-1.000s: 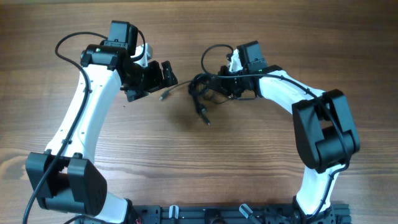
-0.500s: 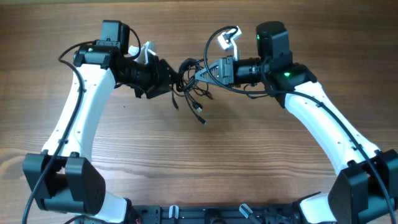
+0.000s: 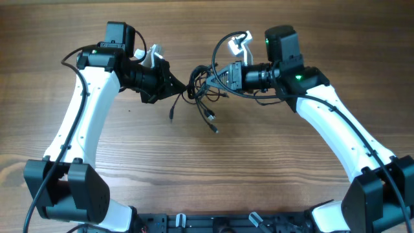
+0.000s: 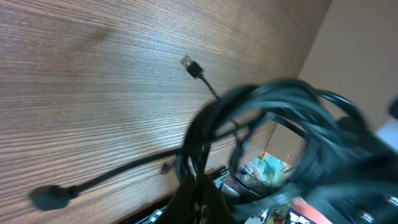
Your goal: Untangle cables
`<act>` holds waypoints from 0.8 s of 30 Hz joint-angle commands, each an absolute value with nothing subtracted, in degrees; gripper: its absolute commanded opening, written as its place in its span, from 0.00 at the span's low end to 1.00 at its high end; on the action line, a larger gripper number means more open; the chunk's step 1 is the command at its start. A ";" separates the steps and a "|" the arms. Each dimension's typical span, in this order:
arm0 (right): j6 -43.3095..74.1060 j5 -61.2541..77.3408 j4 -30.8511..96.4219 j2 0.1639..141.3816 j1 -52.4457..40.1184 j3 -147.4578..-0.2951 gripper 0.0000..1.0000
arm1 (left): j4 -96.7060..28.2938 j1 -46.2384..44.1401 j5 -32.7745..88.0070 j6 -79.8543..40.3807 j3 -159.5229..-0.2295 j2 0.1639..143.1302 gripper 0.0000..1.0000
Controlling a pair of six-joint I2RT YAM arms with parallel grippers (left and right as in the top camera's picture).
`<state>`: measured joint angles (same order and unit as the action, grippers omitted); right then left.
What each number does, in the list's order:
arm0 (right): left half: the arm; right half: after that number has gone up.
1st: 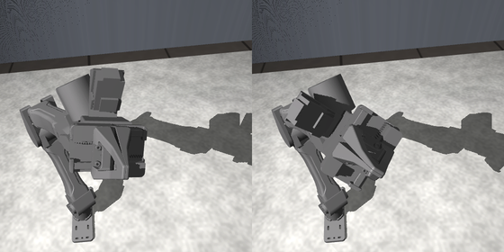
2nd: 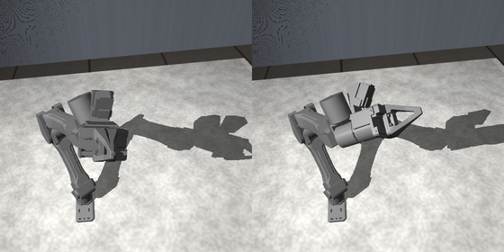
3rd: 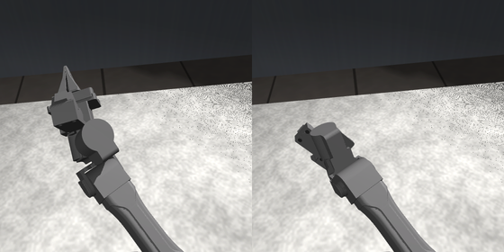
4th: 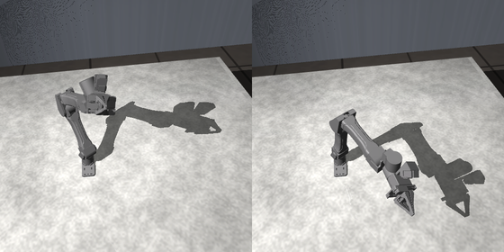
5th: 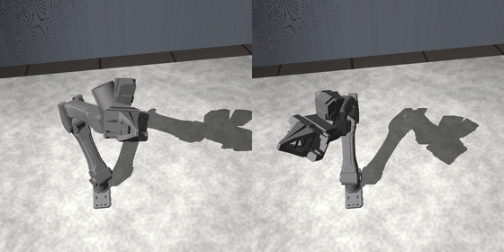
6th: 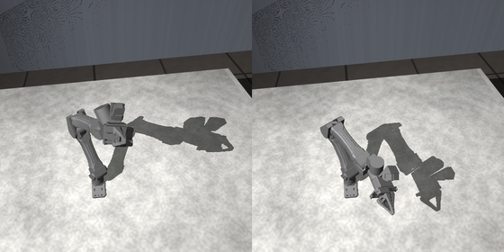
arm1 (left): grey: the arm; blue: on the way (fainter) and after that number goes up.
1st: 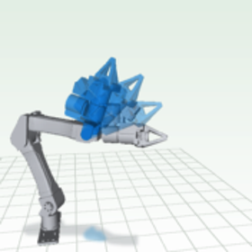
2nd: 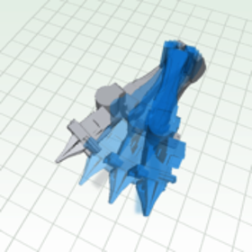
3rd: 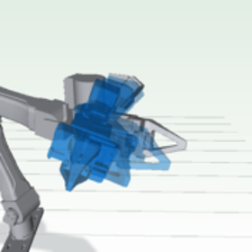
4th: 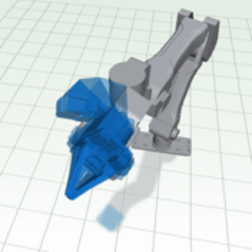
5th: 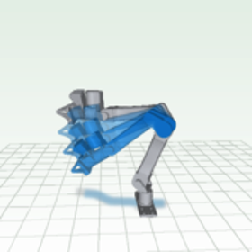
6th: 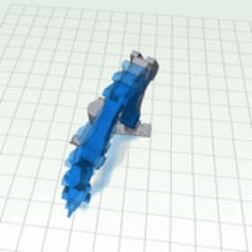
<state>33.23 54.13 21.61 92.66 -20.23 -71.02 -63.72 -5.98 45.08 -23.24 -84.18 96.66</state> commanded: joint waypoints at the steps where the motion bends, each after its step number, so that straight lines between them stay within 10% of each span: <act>1: 33.06 35.53 28.51 91.39 -20.38 -71.68 0.04 | -63.83 -5.61 45.60 -22.98 -86.72 94.54 0.04; 7: 32.99 19.29 39.99 91.39 -20.40 -71.68 0.04 | -54.89 -5.61 45.60 -26.59 -89.27 84.23 0.04; 10: 32.97 19.68 41.25 91.39 -20.40 -71.68 0.27 | -49.58 -5.61 45.60 -31.64 -89.27 80.25 0.04; 13: 29.76 34.85 38.39 91.37 -20.40 -71.68 0.04 | -51.64 -5.91 42.44 -32.01 -89.27 78.76 0.04; 16: 30.24 46.78 29.85 91.37 -20.21 -71.68 0.16 | -58.26 -6.63 32.69 -31.99 -89.25 78.91 0.58; 17: 30.46 43.31 30.55 91.37 -19.51 -71.68 0.37 | -59.79 -6.63 31.24 -31.99 -89.25 78.91 0.62; 21: 28.91 9.52 47.31 91.90 -16.84 -71.66 0.48 | -64.97 -6.66 24.95 -31.94 -89.25 78.91 1.00; 24: 20.69 3.27 53.36 94.39 -16.84 -69.45 0.48 | -64.97 -6.63 24.93 -31.97 -89.25 78.91 1.00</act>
